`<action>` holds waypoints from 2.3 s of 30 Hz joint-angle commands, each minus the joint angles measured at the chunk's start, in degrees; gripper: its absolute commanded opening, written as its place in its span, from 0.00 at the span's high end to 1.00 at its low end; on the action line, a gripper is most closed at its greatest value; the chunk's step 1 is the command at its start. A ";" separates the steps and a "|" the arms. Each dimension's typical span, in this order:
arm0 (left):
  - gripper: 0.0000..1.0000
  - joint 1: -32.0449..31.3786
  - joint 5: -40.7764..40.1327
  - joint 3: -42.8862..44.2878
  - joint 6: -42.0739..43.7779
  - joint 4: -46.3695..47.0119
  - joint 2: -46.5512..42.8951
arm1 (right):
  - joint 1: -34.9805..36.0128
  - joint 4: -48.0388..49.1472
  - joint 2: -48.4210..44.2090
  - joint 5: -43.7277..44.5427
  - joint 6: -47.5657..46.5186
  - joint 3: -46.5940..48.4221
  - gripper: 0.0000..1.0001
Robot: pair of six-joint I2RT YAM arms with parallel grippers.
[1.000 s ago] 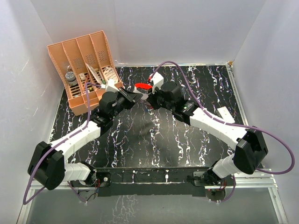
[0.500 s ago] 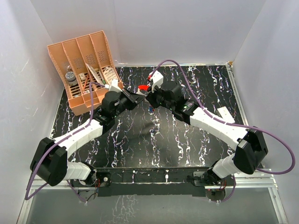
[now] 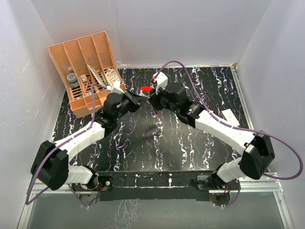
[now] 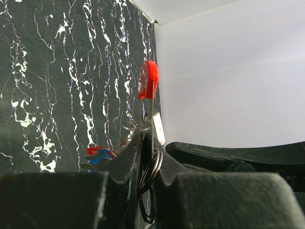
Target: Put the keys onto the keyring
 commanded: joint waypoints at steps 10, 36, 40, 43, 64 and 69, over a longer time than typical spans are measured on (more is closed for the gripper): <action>1.00 -0.06 -0.01 2.29 -0.16 1.38 -3.80 | 0.13 1.67 -2.18 2.16 -1.32 -0.96 0.82; 1.00 0.13 0.78 2.47 -0.35 2.07 -3.30 | 0.10 0.28 0.38 -0.93 -1.50 -0.37 0.82; 1.00 0.14 0.91 2.53 -0.35 2.01 -3.22 | 0.08 0.73 0.41 -0.48 -1.50 -0.51 0.87; 1.00 0.13 0.95 2.47 -0.42 2.11 -3.14 | 0.08 1.14 0.49 -0.14 -1.54 -0.47 0.93; 1.00 0.13 2.09 3.89 0.60 0.19 2.58 | 0.19 0.55 -1.53 2.52 -4.66 3.40 1.00; 1.00 0.17 2.68 4.21 0.69 0.40 3.11 | 0.17 0.14 -0.74 2.54 -5.48 4.71 1.00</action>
